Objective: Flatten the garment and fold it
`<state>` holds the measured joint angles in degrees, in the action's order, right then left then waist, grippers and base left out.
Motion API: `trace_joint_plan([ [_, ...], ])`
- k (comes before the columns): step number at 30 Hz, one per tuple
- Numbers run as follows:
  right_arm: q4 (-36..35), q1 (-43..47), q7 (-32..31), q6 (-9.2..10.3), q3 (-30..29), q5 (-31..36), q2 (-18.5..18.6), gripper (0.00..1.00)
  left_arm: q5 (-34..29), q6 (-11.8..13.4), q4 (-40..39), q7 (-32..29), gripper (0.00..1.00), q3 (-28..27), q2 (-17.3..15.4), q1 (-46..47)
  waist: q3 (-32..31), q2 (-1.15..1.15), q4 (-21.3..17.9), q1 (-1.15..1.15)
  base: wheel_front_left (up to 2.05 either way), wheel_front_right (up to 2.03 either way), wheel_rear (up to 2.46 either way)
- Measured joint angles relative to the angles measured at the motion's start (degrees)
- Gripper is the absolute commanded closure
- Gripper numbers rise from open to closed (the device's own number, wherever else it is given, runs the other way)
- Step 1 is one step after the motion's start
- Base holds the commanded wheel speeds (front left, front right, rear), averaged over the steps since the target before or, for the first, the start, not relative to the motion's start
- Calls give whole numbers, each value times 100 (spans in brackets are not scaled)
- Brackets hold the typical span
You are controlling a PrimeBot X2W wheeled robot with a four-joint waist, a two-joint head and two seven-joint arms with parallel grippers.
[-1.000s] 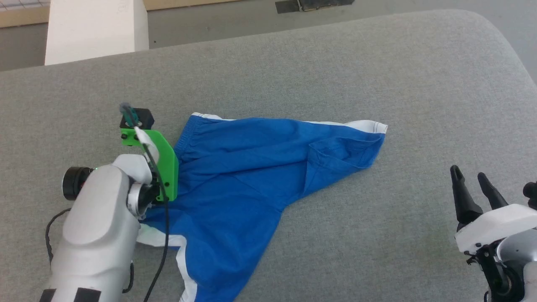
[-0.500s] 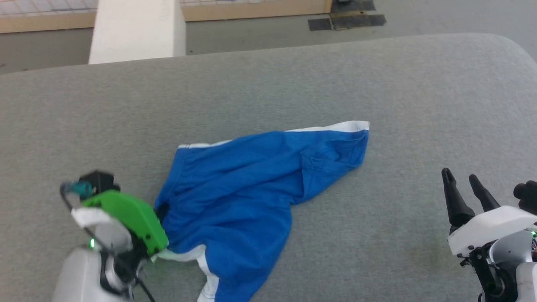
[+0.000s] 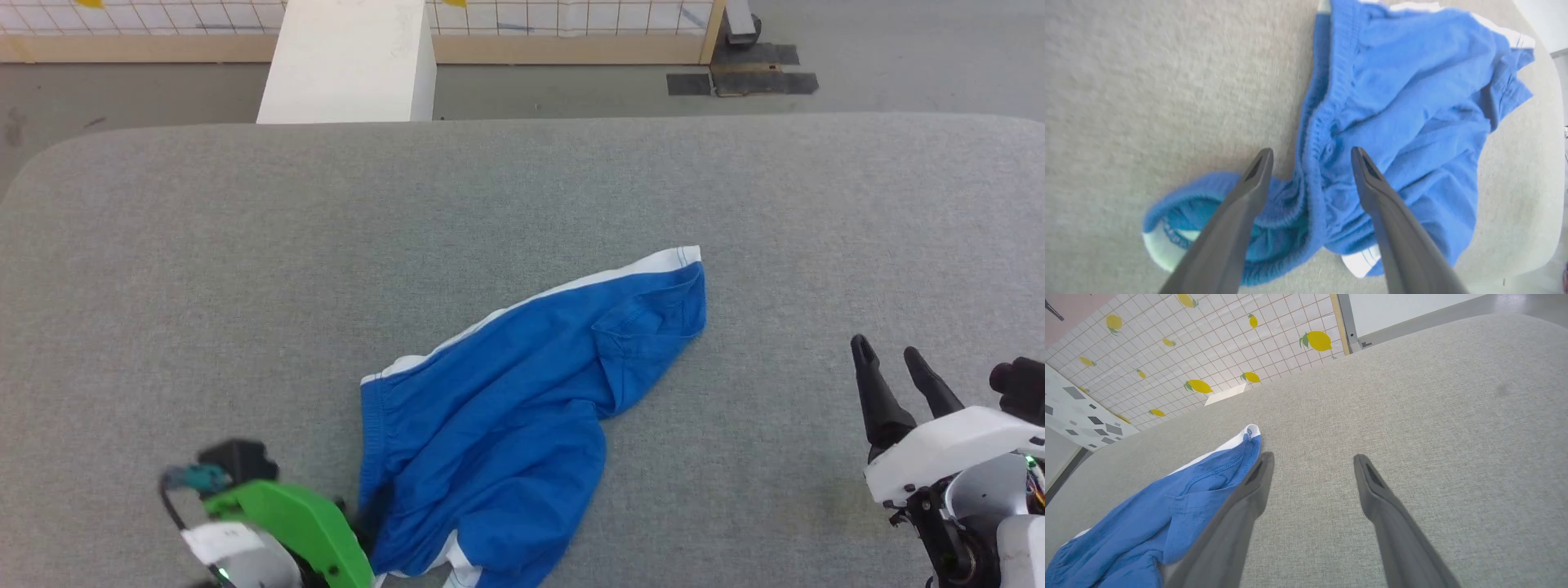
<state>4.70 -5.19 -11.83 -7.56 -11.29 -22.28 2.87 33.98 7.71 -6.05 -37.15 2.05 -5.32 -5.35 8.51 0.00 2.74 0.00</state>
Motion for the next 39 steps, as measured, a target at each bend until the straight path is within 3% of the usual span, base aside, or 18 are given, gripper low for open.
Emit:
trace_joint_plan([
  [7,11,0,-1,0,3,-1,0,0,-470,-18,-658,49,0,-63,-528,911,-19,0,-28,0,0,0,0],
  [13,13,-12,-2,0,119,-47,0,0,-947,-297,308,-504,0,555,-887,1950,101,0,-134,0,0,0,0],
  [20,0,-81,2,0,87,-49,1,0,-1138,-385,1281,-689,0,795,-981,2189,318,0,-319,0,0,0,0],
  [30,4,-145,25,0,93,-51,1,0,-1134,-414,1912,-537,0,860,-969,2401,537,0,-407,0,0,0,0],
  [31,7,-165,25,0,107,-51,1,0,-1127,-432,1947,-524,54,872,-966,2412,543,0,-405,0,0,0,0],
  [32,7,-189,25,0,119,-51,1,0,-1112,-485,2000,-492,100,884,-954,2425,548,0,-400,0,0,0,0],
  [34,11,-197,25,0,149,-43,0,0,-966,-611,2064,-315,100,881,-859,2452,538,0,-364,0,0,0,0],
  [39,-40,-326,-145,0,153,186,0,0,-786,-549,1975,365,100,659,-623,2416,511,0,-297,0,0,0,0],
])
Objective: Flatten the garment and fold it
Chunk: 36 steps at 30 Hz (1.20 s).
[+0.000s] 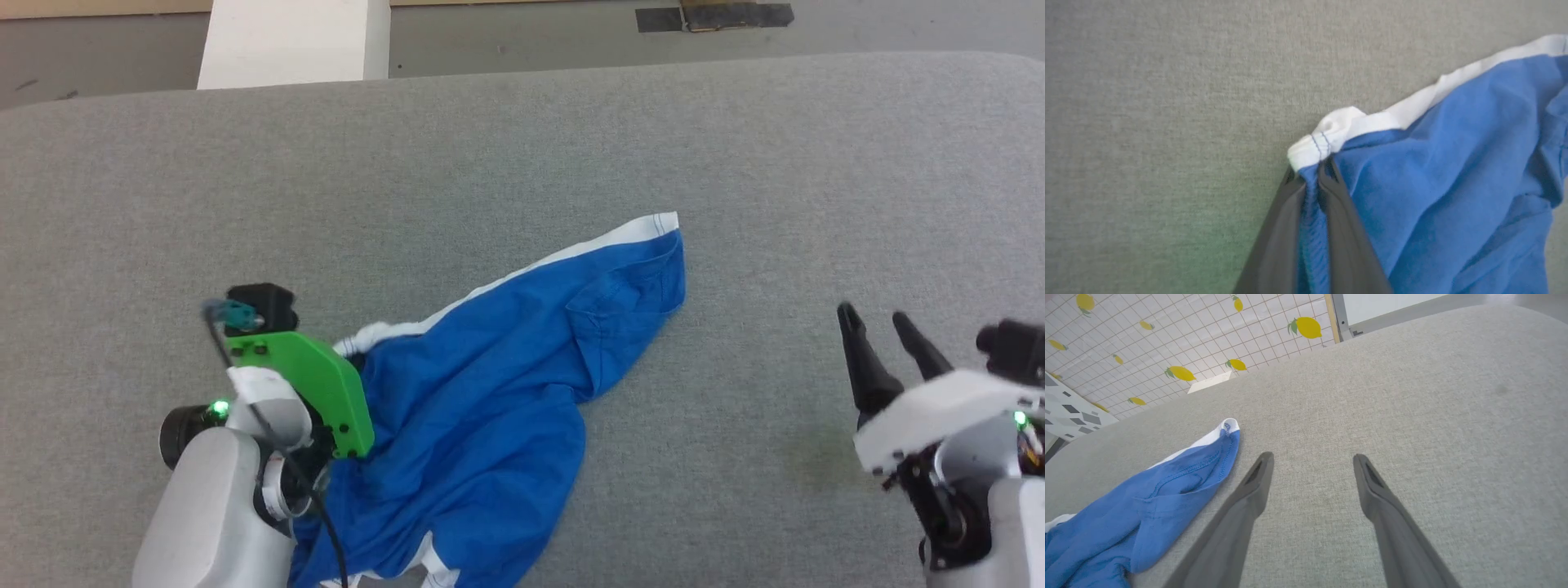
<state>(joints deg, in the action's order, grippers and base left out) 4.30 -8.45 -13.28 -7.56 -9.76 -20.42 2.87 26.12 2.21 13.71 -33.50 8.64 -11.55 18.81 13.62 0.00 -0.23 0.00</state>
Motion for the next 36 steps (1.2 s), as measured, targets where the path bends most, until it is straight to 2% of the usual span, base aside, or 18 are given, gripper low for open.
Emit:
trace_joint_plan([
  [4,-49,-570,-505,0,141,411,7,0,104,108,-459,555,100,-235,138,-101,2,0,70,0,0,0,0],
  [7,85,-1186,-1038,0,344,797,5,0,154,138,-815,742,100,-265,243,-270,22,0,150,0,0,0,0],
  [13,1013,-2413,-2070,-1,939,1457,147,0,187,133,-1139,896,100,-114,422,-399,141,0,402,0,0,0,0],
  [16,1549,-2840,-2370,-1,1236,1717,231,0,187,129,-1147,950,100,3,488,-400,257,0,517,0,0,0,0],
  [21,2217,-3240,-2559,-1,1484,1959,244,0,187,102,-1161,1077,100,156,603,-387,502,0,651,0,0,0,0],
  [30,2941,-3563,-2350,-1,1719,2131,242,0,223,94,-1194,1217,100,201,638,-373,876,0,779,0,0,0,0],
  [31,2994,-3600,-2349,-1,1726,2128,241,54,224,94,-1202,1221,100,200,638,-373,891,0,780,0,0,0,0],
  [32,3058,-3641,-2349,-1,1764,2085,241,85,231,96,-1206,1251,100,200,638,-374,897,0,775,0,0,0,0],
  [33,3091,-3661,-2348,-1,1800,2046,242,100,231,96,-1207,1267,100,201,638,-374,892,0,770,0,0,0,0],
  [36,3176,-3706,-2208,-2,1925,1872,237,100,253,96,-1211,1317,100,193,636,-374,851,0,729,0,0,0,0],
])
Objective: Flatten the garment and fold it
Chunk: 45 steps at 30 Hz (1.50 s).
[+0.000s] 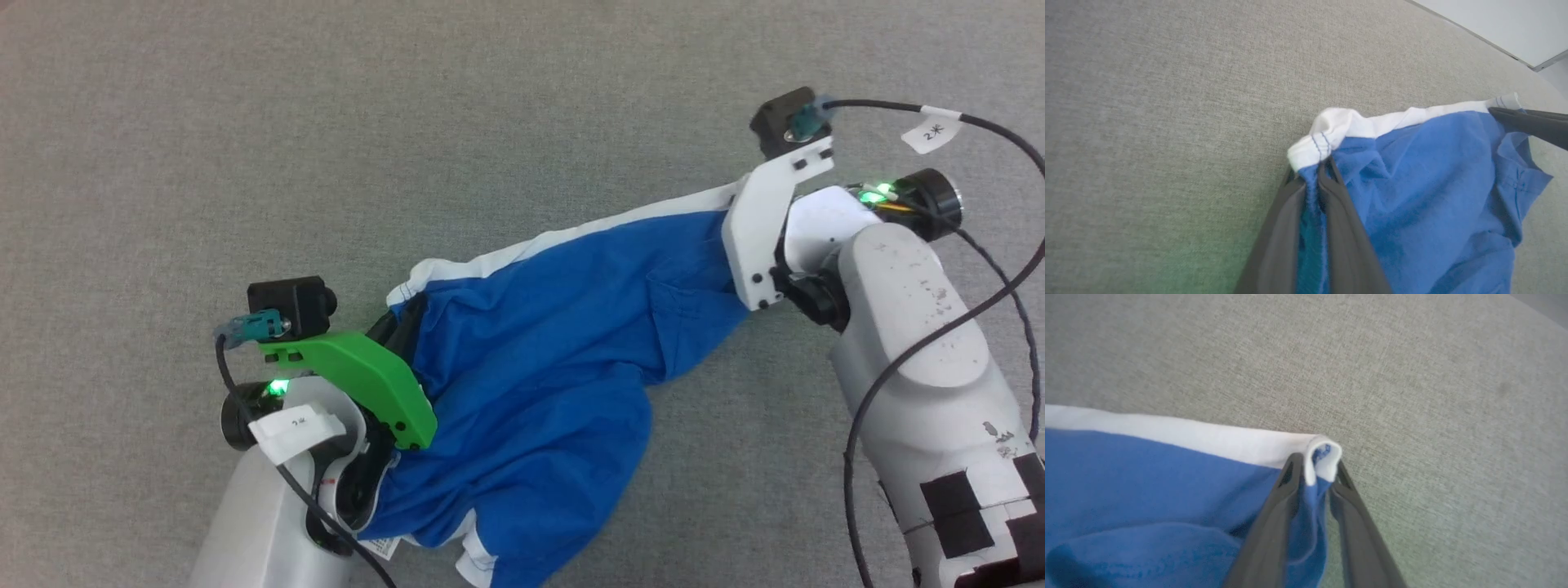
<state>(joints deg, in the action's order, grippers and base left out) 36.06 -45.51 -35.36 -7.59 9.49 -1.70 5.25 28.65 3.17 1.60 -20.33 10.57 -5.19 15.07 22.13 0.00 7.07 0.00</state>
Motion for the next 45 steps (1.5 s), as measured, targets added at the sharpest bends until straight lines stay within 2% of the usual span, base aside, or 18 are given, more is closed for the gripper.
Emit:
trace_joint_plan([
  [4,31,-32,259,1,34,-310,56,100,44,-4,-14,77,100,-57,-14,38,-82,0,-83,0,0,0,0],
  [8,-132,-394,461,1,-175,-1066,183,100,199,-67,22,116,100,-304,-185,632,-278,0,-209,0,0,0,0],
  [14,-334,-1229,311,1,-565,-1871,282,100,304,-160,416,-84,100,-554,-392,2032,-298,0,-347,0,0,0,0],
  [17,-366,-1744,230,1,-879,-2176,123,100,333,-194,787,-275,100,-555,-514,2841,-229,0,-391,0,0,0,0],
  [21,-360,-2554,322,1,-1181,-2194,-62,100,328,-175,1246,-369,100,-604,-566,3912,-124,0,-461,0,0,0,0],
  [25,-263,-3422,748,1,-1463,-2085,-156,100,201,-29,1731,-256,100,-615,-552,4887,-38,0,-542,0,0,0,0],
  [32,1,-4423,1482,1,-1535,-2084,-232,100,-79,35,2165,568,100,-595,-552,6007,49,0,-657,0,0,0,0],
  [38,-24,-4267,1563,1,-1095,-2613,-232,100,-135,-221,2451,985,100,-516,-558,5965,36,0,-738,0,0,0,0],
  [45,-581,-2503,1555,1,-712,-3307,-81,100,100,-751,2668,1680,100,-361,-432,4485,-130,0,-750,0,0,0,0],
])
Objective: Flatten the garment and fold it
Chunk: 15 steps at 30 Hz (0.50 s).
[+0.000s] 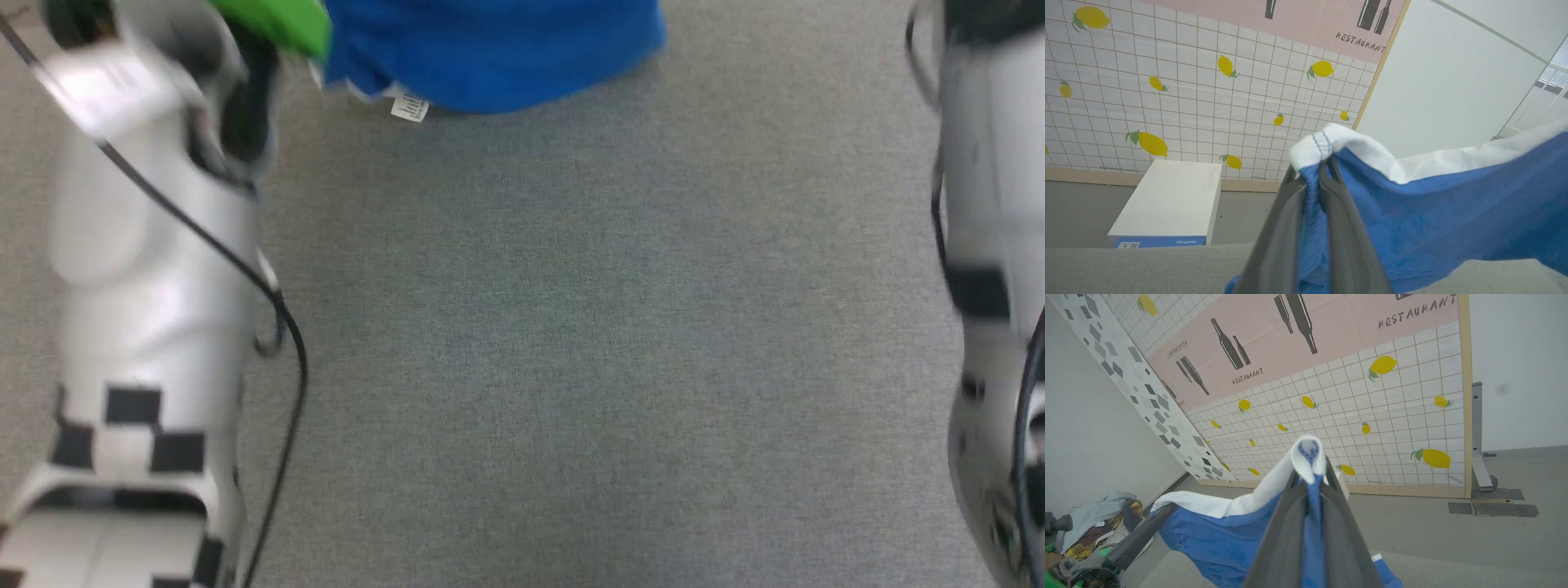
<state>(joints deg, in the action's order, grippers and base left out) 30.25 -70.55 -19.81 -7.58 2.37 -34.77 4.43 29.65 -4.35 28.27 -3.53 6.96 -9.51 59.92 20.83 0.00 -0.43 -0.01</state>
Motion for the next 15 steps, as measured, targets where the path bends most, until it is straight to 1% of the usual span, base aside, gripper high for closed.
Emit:
trace_joint_plan([
  [1,-170,343,0,1,40,-97,99,100,-3,-60,-26,60,100,98,-5,-238,-47,0,7,0,0,0,0],
  [3,-550,1022,-3,1,7,-327,277,100,108,-130,-181,311,100,121,56,-697,-146,0,25,1,0,0,0],
  [7,-1572,2630,-63,1,-149,-645,510,100,201,-211,-666,620,100,259,62,-1861,-430,0,68,1,0,0,0],
  [10,-2351,3933,-332,1,-374,-901,435,100,290,-219,-1073,714,100,389,90,-2819,-676,0,105,1,0,0,0],
  [13,-2997,5213,-683,1,-533,-844,357,100,405,-209,-1385,723,100,470,130,-3760,-934,0,150,1,0,0,0],
  [15,-3340,6034,-934,1,-740,-892,192,100,421,-187,-1556,724,100,552,157,-4337,-1109,0,185,1,0,0,0],
])
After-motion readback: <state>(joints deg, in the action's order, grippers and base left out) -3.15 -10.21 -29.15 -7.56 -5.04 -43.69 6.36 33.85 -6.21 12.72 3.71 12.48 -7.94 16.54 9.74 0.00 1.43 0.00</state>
